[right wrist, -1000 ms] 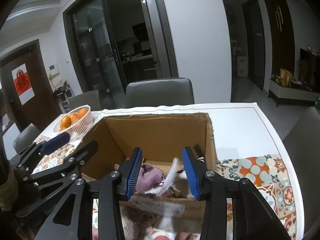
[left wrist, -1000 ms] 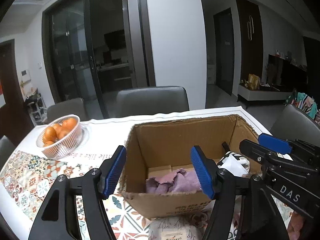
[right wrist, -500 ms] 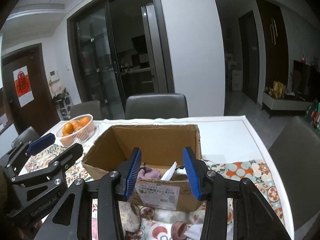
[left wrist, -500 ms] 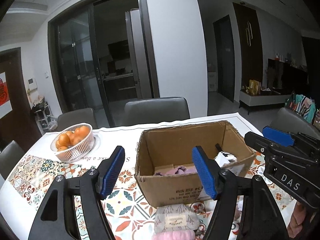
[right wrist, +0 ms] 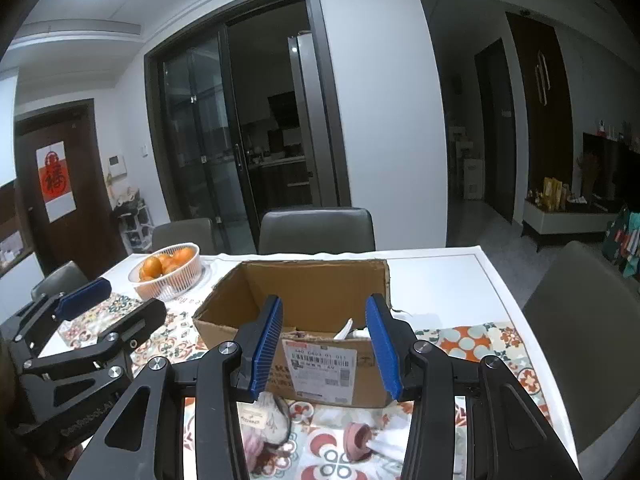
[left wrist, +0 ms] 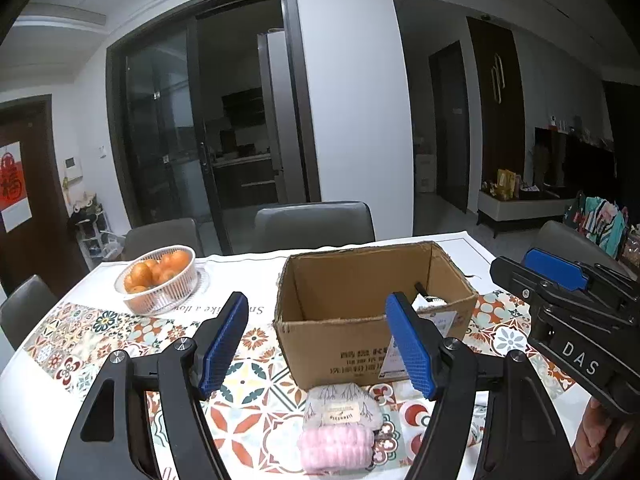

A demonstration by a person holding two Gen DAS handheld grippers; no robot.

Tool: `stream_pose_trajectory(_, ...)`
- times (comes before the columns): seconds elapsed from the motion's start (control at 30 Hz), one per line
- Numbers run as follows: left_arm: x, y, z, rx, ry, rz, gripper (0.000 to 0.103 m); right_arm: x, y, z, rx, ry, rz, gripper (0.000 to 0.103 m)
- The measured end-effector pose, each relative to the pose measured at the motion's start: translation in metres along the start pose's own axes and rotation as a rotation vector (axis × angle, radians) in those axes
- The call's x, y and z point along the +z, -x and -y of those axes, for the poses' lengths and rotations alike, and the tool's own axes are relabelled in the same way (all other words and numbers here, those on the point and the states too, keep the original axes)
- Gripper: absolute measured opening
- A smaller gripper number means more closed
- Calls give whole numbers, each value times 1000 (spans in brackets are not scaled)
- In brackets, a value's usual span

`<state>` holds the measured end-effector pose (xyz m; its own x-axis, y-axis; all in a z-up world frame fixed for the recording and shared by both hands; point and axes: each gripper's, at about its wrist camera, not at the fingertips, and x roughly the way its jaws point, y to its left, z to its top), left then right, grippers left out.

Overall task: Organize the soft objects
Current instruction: 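Withdraw both tools from the box toward the pink knit hat, then move the left tool to the pink fuzzy band while the right tool approaches the pink hair tie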

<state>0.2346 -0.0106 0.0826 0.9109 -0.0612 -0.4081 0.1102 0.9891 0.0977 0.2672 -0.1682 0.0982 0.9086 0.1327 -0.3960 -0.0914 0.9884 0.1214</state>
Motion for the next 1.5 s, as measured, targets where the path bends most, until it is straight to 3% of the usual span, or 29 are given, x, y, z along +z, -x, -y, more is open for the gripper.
stream_pose_trajectory(0.7, -51, 38, -1, 17, 20, -63, 72, -39, 47, -14, -29, 60, 8, 45)
stream_pose_trajectory(1.5, -114, 24, 4, 45, 5, -151, 74, -102, 20, -3, -30, 42, -193, 45)
